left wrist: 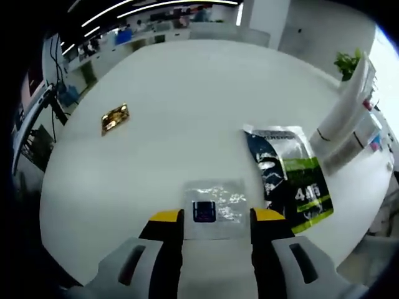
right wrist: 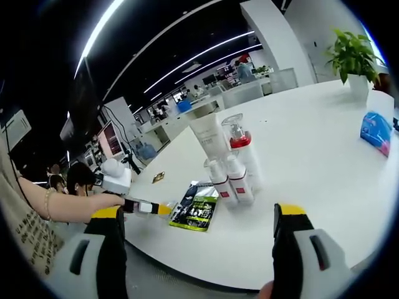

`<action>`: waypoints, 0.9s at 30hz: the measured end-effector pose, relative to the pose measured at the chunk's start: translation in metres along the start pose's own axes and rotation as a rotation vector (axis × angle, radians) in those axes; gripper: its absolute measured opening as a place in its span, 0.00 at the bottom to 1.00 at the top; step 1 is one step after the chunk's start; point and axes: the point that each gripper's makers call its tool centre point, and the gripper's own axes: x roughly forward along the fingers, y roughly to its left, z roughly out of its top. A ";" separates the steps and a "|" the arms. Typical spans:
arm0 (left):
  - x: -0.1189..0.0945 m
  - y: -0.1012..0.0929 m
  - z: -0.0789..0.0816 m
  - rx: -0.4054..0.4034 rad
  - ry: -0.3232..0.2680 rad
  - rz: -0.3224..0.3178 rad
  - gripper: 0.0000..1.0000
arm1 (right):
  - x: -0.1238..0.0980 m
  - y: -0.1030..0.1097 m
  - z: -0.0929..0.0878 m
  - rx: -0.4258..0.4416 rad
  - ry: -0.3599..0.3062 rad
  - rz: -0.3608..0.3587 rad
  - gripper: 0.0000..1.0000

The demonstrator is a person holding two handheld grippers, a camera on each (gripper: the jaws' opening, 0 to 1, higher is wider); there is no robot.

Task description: Arrange the skincare products in the storage area until every visible bottle or jar stands upright without overlapping.

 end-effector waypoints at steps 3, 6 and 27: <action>0.000 -0.001 0.000 -0.002 0.002 -0.004 0.43 | 0.000 0.000 0.000 -0.002 0.000 0.000 0.99; -0.002 0.000 -0.001 0.003 0.008 -0.004 0.47 | 0.000 0.000 0.000 -0.003 0.000 -0.002 0.99; -0.047 0.019 0.014 0.105 -0.109 -0.095 0.59 | 0.000 0.002 -0.003 -0.018 0.015 -0.008 0.99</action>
